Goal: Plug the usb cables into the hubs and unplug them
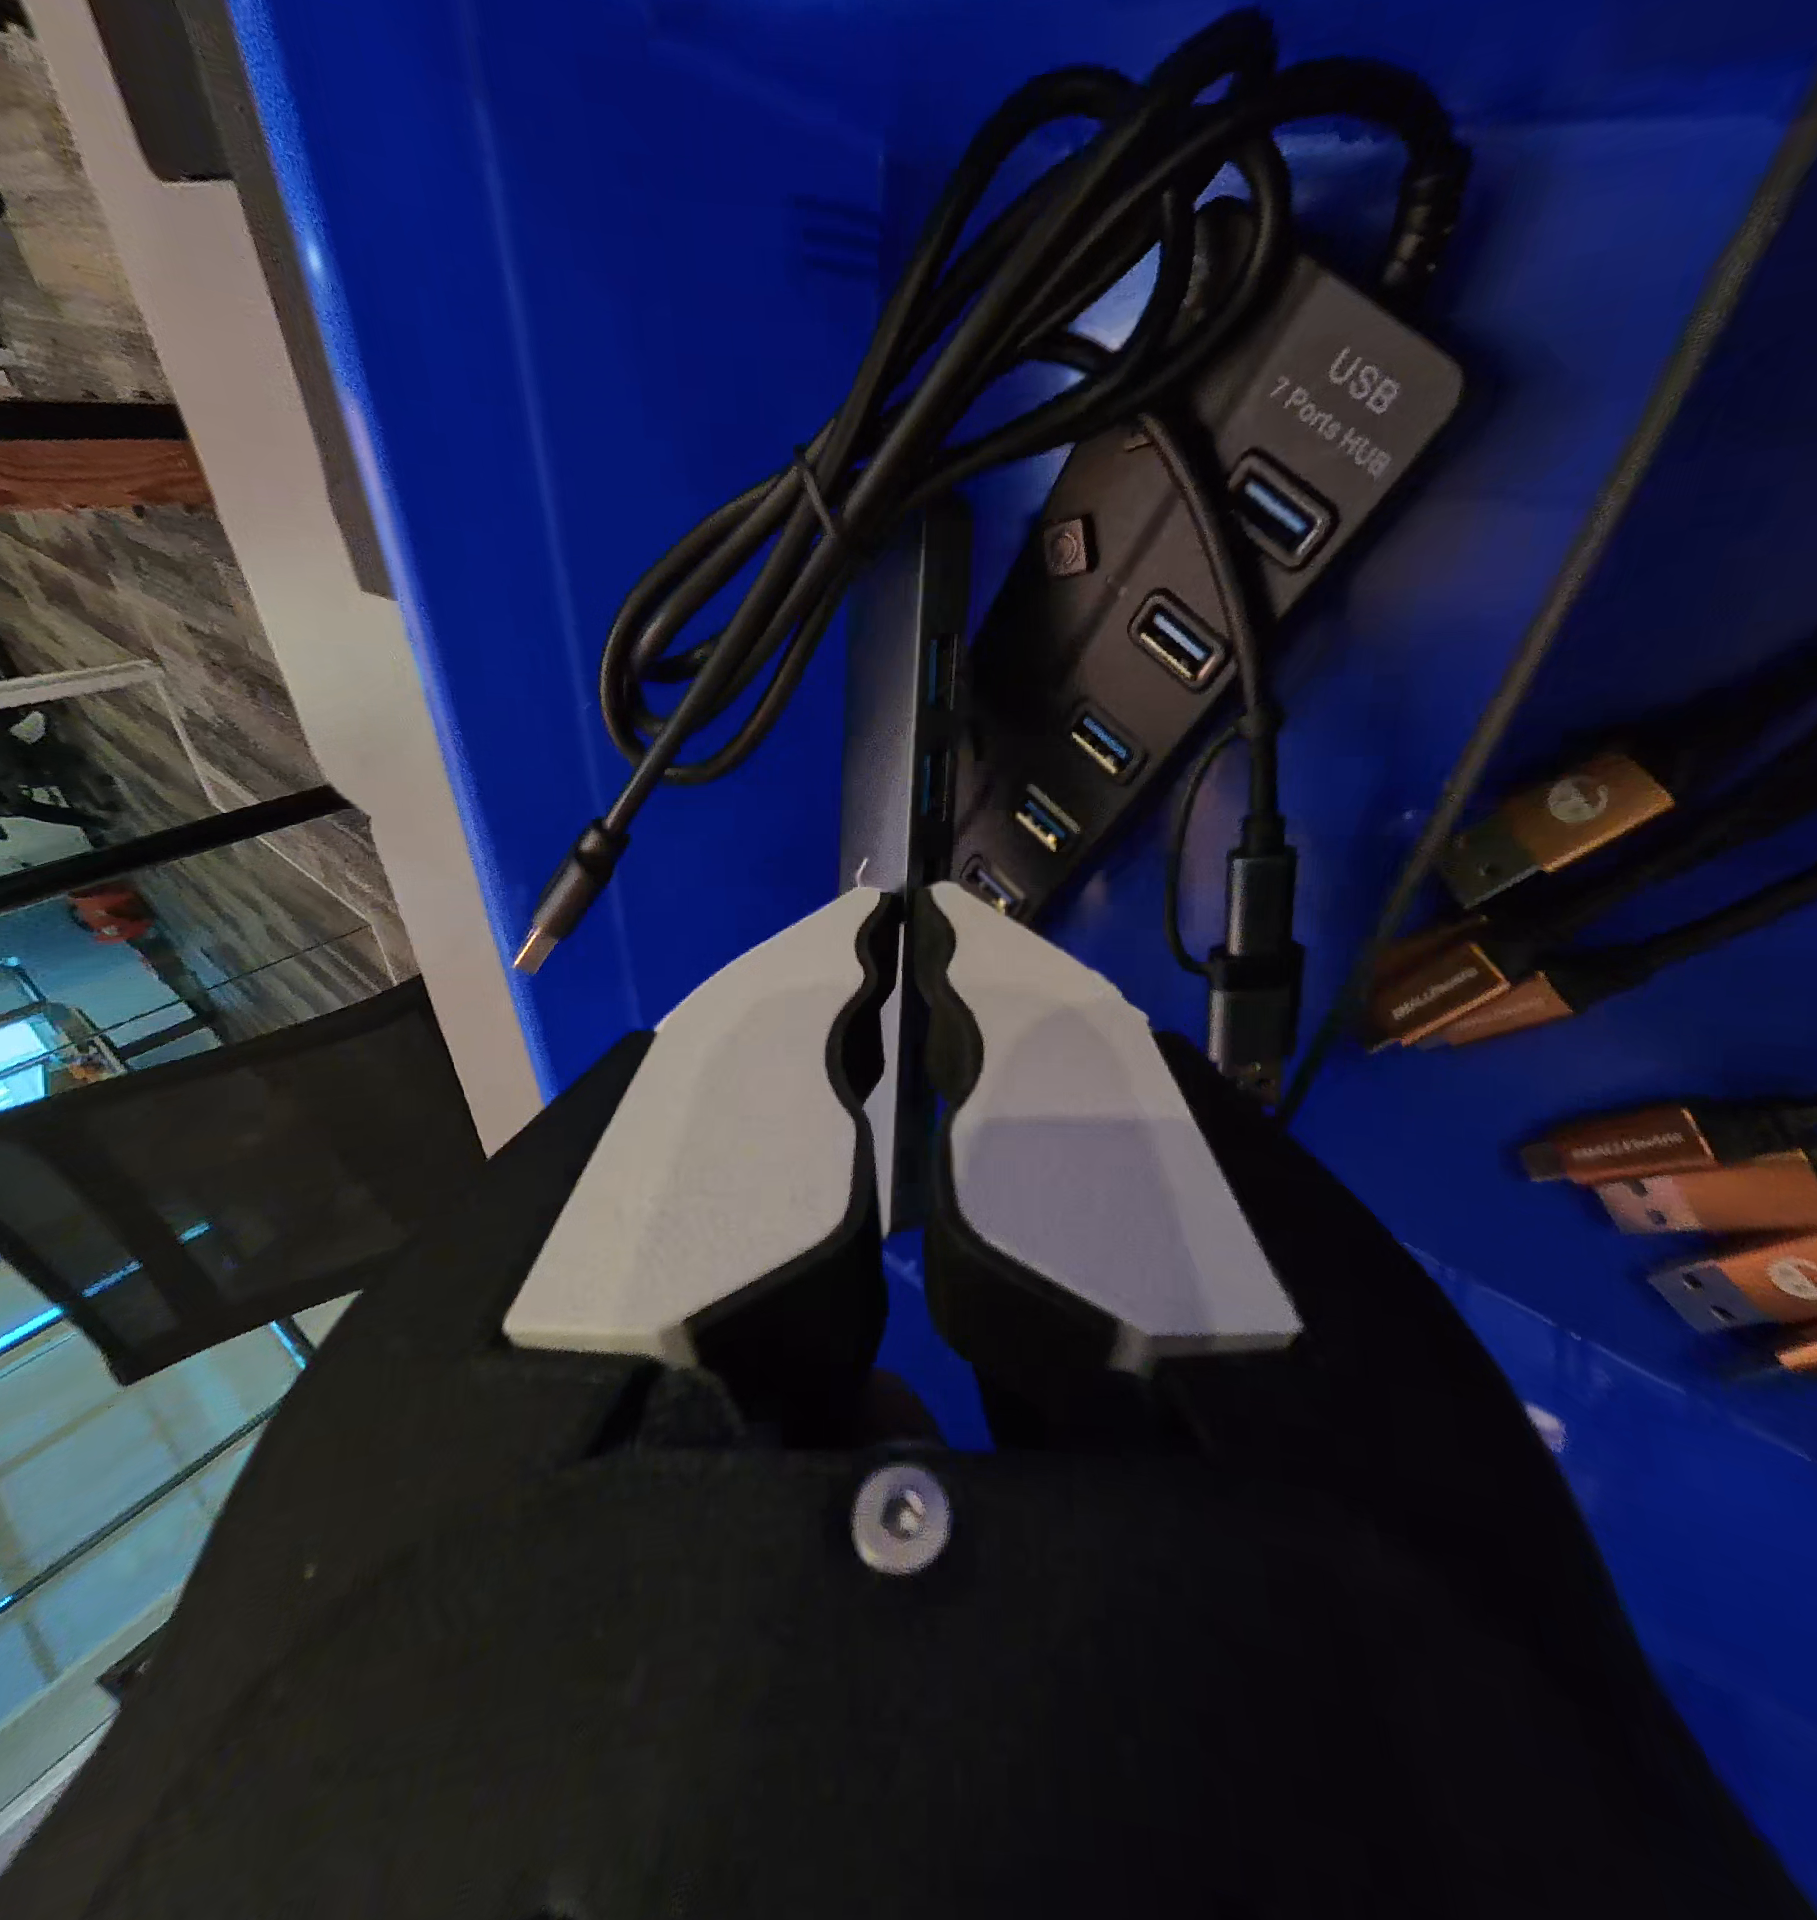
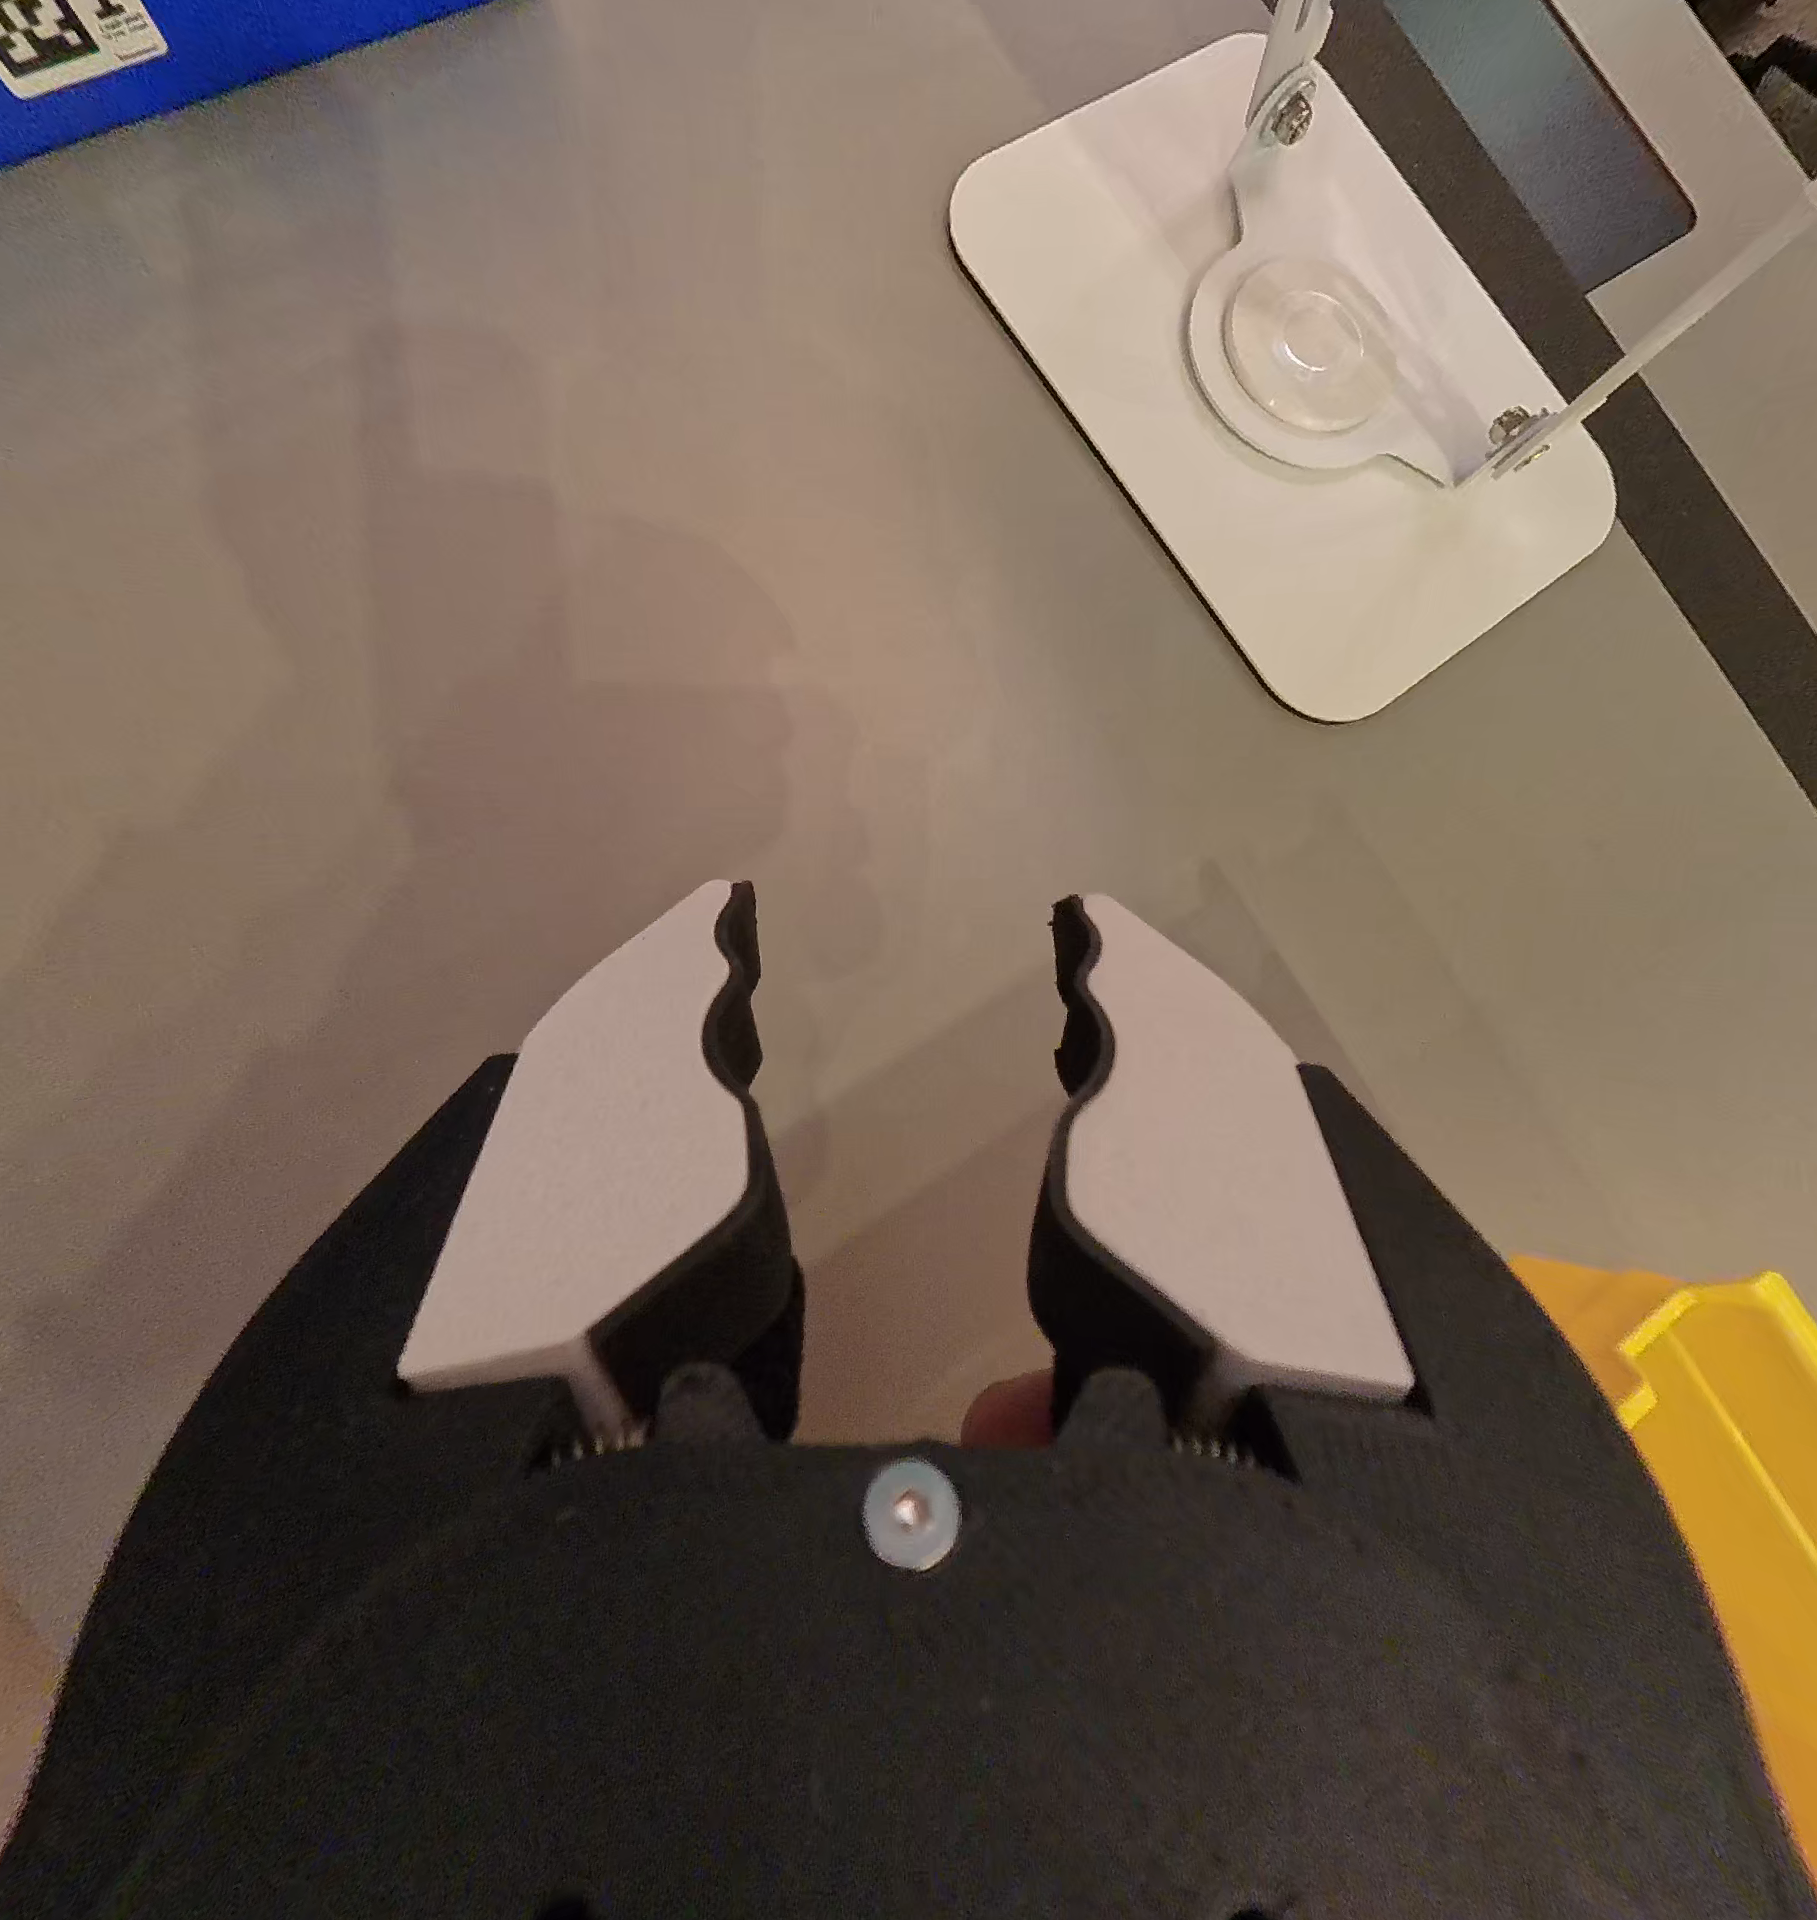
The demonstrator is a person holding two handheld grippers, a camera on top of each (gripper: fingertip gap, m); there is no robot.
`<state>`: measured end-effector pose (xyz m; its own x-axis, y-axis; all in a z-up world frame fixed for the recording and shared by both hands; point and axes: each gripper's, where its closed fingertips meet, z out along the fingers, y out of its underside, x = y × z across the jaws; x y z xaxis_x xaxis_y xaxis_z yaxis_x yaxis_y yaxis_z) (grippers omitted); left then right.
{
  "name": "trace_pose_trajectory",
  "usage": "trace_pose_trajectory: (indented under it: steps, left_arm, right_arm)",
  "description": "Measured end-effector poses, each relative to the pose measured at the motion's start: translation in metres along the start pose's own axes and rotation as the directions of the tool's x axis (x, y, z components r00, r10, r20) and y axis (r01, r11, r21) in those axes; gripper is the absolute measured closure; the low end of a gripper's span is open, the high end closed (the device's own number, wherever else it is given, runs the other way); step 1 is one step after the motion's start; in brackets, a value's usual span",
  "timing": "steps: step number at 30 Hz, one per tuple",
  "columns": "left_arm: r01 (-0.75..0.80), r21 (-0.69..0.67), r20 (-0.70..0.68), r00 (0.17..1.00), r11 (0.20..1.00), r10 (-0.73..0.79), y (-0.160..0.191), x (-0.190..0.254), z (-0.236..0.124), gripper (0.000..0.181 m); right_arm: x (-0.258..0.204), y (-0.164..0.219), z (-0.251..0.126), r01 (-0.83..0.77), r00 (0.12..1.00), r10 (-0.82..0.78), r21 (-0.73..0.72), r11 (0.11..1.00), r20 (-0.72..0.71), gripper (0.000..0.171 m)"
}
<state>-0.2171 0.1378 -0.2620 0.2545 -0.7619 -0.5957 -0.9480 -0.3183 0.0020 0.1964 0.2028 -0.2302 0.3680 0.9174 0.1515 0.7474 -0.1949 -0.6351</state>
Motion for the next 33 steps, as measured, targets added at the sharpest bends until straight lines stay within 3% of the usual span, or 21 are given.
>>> trace_pose_trajectory:
  steps: [1,22,33]
  left_arm:
    - [0.0,-0.001,0.006,1.0,1.0,0.0,0.001,-0.001,-0.005,0.178]
    - [0.122,0.015,0.135,0.983,0.992,-0.123,0.042,-0.006,-0.085,0.179]
    - [0.092,0.198,0.223,0.965,0.976,-0.137,0.005,-0.028,-0.139,0.179]
  right_arm:
    - [-0.001,-0.001,0.0,0.003,1.0,-0.003,0.0,1.0,0.001,0.116]
    - [-0.015,-0.016,-0.003,0.061,0.998,-0.061,0.048,0.997,0.013,0.116]
    - [-0.053,-0.061,-0.012,0.225,0.972,-0.233,0.239,0.945,0.008,0.118]
